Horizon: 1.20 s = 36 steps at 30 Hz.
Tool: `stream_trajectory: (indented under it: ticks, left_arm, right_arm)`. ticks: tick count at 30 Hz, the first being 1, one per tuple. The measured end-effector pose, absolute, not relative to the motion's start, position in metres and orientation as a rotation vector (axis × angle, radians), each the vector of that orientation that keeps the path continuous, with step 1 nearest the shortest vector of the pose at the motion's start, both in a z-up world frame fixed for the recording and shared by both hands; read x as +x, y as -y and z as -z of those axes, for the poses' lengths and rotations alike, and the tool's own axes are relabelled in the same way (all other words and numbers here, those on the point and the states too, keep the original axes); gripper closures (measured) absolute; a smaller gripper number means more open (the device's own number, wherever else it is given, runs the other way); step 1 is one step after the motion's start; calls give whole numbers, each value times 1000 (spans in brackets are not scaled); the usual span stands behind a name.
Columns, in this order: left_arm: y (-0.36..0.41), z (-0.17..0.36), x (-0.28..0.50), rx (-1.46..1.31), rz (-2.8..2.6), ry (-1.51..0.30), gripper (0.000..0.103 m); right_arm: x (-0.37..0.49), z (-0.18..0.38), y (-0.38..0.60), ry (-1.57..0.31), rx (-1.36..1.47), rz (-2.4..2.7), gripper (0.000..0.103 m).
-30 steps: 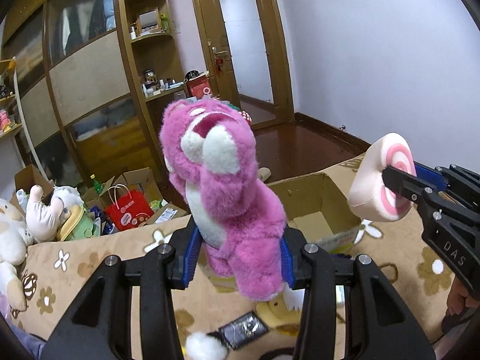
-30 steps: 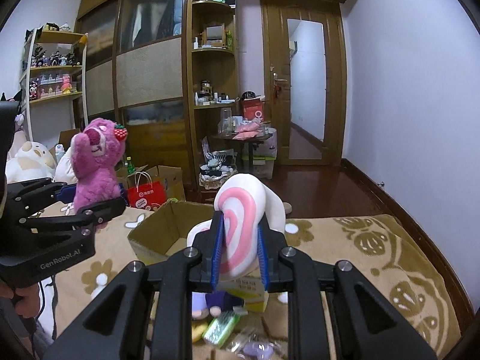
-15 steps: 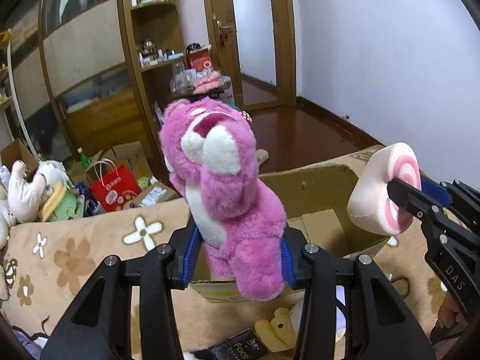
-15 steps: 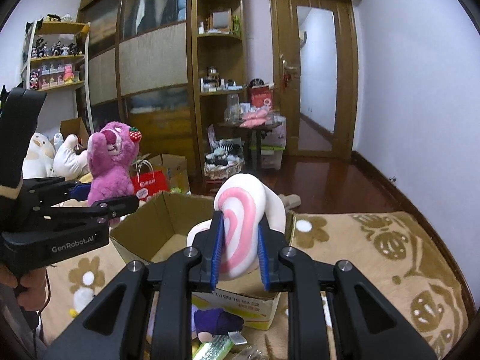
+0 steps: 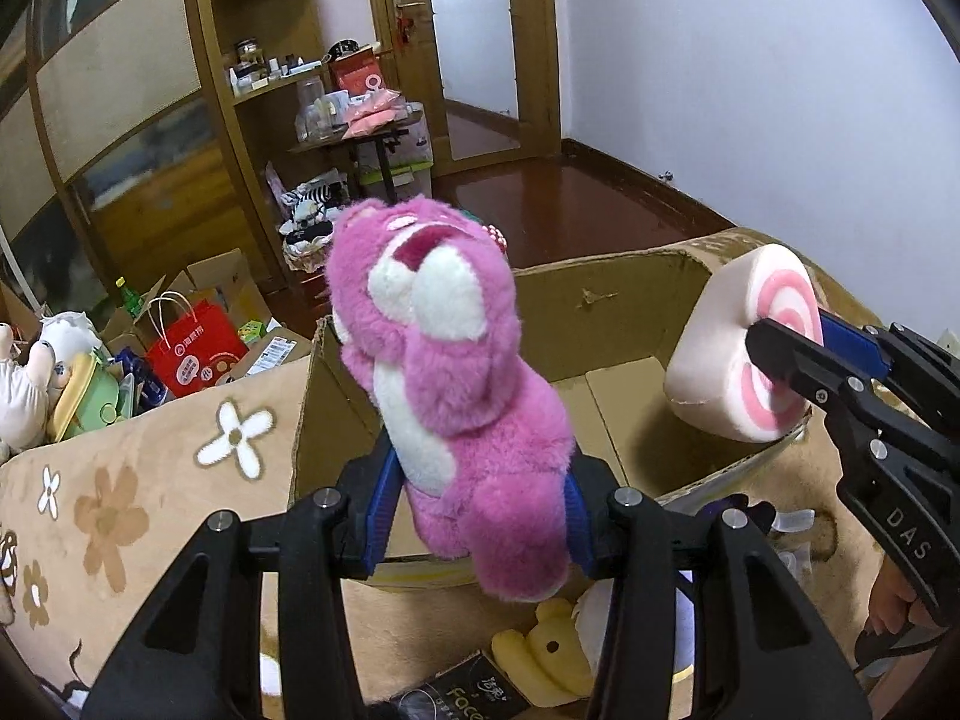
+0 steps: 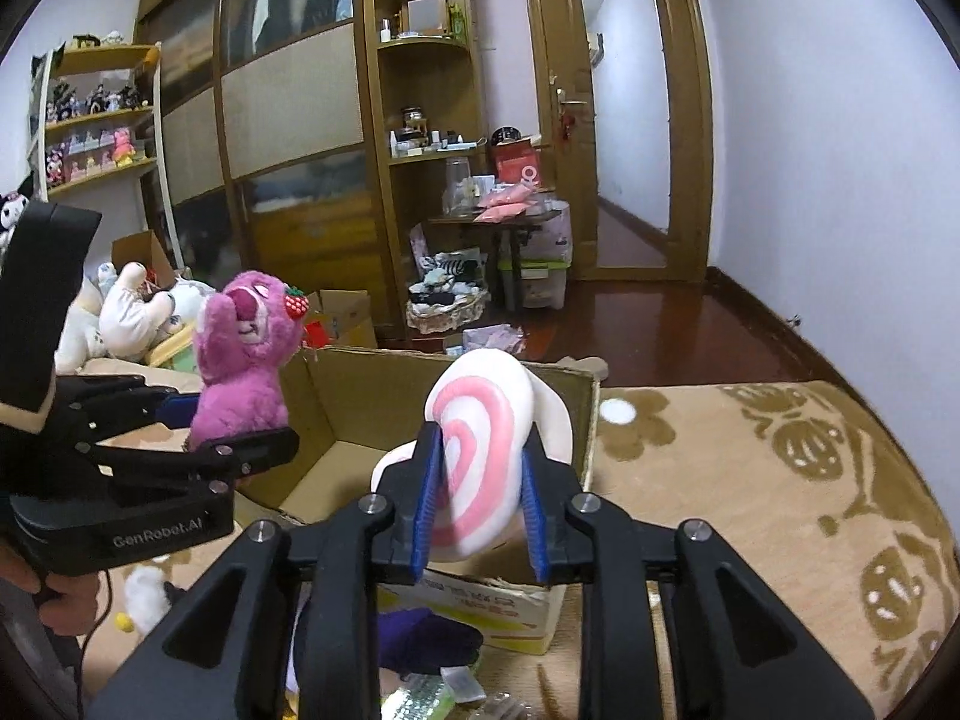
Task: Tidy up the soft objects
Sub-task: 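Carry the pink bear into the box with the left tool while the right tool carries the swirl cushion in, then open both tools and withdraw them back toward the remaining toys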
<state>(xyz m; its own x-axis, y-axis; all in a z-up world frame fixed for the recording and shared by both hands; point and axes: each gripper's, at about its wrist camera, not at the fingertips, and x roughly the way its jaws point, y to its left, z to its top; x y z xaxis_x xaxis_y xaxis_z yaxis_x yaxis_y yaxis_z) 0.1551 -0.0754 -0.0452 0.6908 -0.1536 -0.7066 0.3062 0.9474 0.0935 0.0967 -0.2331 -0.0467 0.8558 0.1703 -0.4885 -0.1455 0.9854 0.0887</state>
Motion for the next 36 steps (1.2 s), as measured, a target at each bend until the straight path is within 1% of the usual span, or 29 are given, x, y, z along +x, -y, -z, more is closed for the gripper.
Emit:
stream_trajectory:
  ticks: [2, 5, 7, 10, 11, 14, 16, 17, 18, 20, 21, 22, 26, 29, 36]
  left_arm:
    - [74, 47, 156, 205, 252, -780, 56]
    - [69, 47, 155, 185, 235, -785, 51]
    - [66, 46, 155, 177, 224, -780, 43]
    - [62, 44, 156, 168, 215, -776, 36]
    - [61, 43, 155, 164, 209, -775, 35]
    - [57, 43, 153, 160, 199, -781, 28]
    - [55, 43, 152, 162, 196, -784, 23]
    - [54, 43, 151, 164, 194, -786, 22]
    - [53, 43, 150, 165, 190, -791, 20]
    - [51, 42, 147, 168, 178, -797, 16]
    - [52, 41, 145, 168, 172, -797, 14]
    - [50, 40, 144, 167, 167, -797, 14]
    - [44, 39, 139, 147, 159, -821, 12]
    - [39, 37, 133, 136, 152, -831, 9]
    - [30, 34, 116, 102, 158, -883, 8]
  right_arm:
    - [99, 50, 234, -531, 61, -166, 74]
    - [99, 51, 234, -536, 66, -159, 73]
    - [100, 52, 235, -540, 68, -160, 71]
    - [101, 52, 237, -546, 81, -169, 70]
    - [100, 52, 238, -544, 85, -169, 69]
    - [99, 50, 238, -538, 89, -167, 55]
    - [97, 50, 238, -538, 92, -167, 52]
    - [96, 50, 238, -540, 93, -167, 49]
    - [95, 49, 237, -542, 94, -168, 43]
    - [93, 48, 236, -545, 95, -171, 34]
    - [93, 47, 235, -546, 94, -172, 30]
    - [91, 47, 233, -550, 91, -178, 28]
    - [84, 46, 227, -556, 74, -195, 10]
    - [77, 46, 221, -561, 55, -201, 1]
    - [61, 44, 213, -583, 23, -186, 0]
